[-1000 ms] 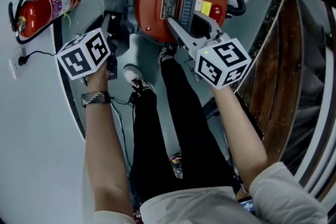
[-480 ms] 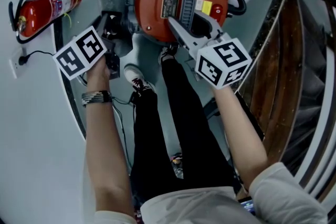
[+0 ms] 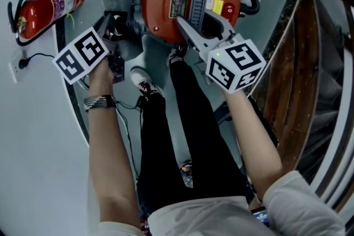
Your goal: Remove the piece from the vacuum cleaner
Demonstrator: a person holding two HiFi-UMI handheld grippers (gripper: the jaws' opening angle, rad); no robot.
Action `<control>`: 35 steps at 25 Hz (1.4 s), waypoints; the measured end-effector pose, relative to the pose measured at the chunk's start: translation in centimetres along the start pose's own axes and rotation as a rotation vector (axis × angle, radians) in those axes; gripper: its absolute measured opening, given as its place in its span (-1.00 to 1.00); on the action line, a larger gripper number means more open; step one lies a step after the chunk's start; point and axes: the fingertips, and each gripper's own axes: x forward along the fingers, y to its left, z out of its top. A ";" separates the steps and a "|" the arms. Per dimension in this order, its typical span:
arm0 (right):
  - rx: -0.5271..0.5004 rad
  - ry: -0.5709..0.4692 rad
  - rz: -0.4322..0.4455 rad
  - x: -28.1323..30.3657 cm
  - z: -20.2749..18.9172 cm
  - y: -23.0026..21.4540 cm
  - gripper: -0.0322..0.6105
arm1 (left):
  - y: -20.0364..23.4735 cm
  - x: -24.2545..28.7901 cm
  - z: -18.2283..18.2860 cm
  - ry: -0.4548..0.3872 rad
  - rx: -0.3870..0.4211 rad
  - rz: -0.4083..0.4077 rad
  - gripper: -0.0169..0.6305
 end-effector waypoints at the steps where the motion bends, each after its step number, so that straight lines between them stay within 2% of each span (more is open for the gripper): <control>1: 0.000 0.000 0.000 0.0 0.0 0.0 -0.31 | -0.1 0.0 0.0 0.008 0.035 0.000 -0.85; 7: -0.003 -0.001 -0.006 0.0 0.0 -0.1 -0.31 | -0.7 -0.5 -0.3 0.011 0.245 -0.036 -0.76; 12: 0.000 0.005 0.001 0.0 0.0 0.0 -0.31 | -0.6 -2.1 -1.3 0.018 0.320 -0.086 -0.64; 17: -0.001 -0.001 -0.007 0.0 0.0 -0.1 -0.31 | -0.5 -3.2 -4.3 0.091 0.451 -0.092 -0.57; 22: 0.000 -0.002 -0.010 0.0 0.0 -0.1 -0.31 | 0.0 -2.9 -5.0 0.116 0.506 -0.046 -0.57; 26: 0.000 -0.005 -0.013 0.0 0.0 -0.1 -0.31 | 0.1 -2.7 -5.1 0.144 0.568 -0.016 -0.66; 35: -0.003 -0.002 -0.008 0.0 0.1 0.0 -0.30 | 0.2 -2.9 -5.0 0.131 0.678 0.020 -0.77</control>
